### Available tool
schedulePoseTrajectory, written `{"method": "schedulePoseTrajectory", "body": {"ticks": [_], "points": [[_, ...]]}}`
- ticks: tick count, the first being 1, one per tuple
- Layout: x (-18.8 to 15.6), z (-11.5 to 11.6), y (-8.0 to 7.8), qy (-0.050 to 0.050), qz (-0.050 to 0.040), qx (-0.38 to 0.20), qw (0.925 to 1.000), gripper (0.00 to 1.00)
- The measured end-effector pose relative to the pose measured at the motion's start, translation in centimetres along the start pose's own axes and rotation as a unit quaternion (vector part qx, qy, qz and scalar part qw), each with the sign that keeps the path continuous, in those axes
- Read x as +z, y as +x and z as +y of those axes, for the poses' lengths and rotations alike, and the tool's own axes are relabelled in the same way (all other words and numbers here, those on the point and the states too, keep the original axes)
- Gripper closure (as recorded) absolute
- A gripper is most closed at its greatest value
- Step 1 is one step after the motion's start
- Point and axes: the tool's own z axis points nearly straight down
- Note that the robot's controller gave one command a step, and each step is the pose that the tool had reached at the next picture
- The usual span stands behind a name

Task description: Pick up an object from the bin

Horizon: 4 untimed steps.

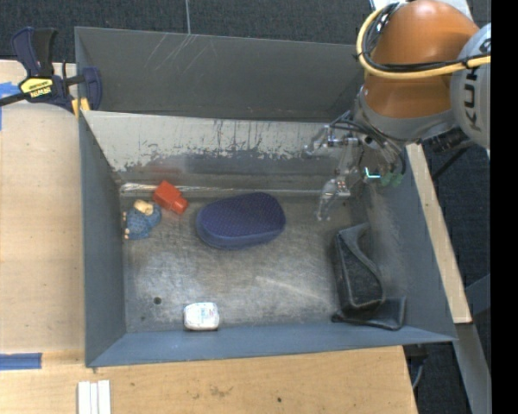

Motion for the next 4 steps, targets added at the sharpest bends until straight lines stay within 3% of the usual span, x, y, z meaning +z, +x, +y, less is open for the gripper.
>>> {"method": "schedulePoseTrajectory", "body": {"ticks": [1,2,3,4], "points": [[14.6,8.7,-0.3,0.001,-0.0055,-0.160,0.9870,0.00],[11.8,13.1,1.9,-0.001,-0.0028,-0.069,0.9976,0.00],[11.9,12.1,1.7,0.000,-0.0030,-0.040,0.9992,0.00],[14.5,13.3,1.9,-0.001,-0.0034,0.016,0.9999,0.00]]}}
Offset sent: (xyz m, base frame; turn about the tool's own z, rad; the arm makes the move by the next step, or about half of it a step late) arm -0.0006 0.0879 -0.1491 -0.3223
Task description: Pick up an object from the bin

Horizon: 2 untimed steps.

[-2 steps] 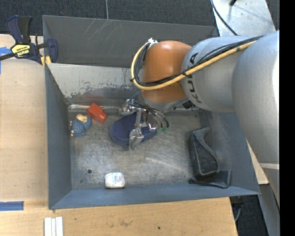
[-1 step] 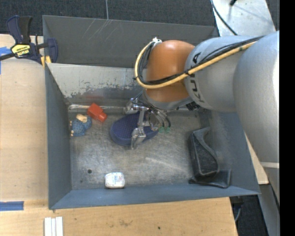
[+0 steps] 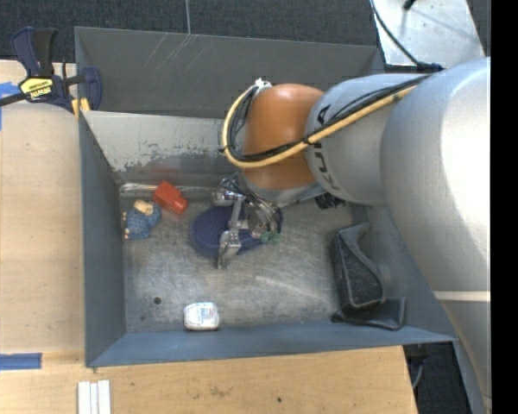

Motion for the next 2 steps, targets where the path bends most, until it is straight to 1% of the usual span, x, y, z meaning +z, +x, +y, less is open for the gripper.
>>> {"method": "schedulePoseTrajectory", "body": {"ticks": [1,2], "points": [[-0.20,0.00,-0.16,0.000,-0.0012,-0.001,1.0000,0.00],[-0.36,0.01,-0.36,0.000,-0.0047,-0.001,1.0000,1.00]]}}
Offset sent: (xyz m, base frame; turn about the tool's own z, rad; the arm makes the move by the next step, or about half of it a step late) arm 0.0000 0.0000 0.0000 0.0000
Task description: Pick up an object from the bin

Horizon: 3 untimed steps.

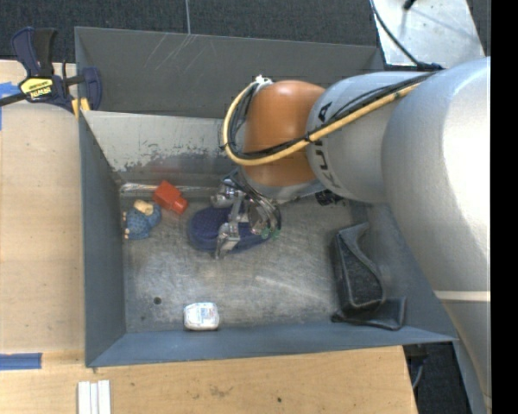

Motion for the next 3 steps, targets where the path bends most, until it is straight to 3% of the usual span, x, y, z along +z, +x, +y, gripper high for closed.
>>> {"method": "schedulePoseTrajectory", "body": {"ticks": [3], "points": [[-12.5,0.1,-0.7,0.000,0.0022,-0.003,1.0000,1.00]]}}
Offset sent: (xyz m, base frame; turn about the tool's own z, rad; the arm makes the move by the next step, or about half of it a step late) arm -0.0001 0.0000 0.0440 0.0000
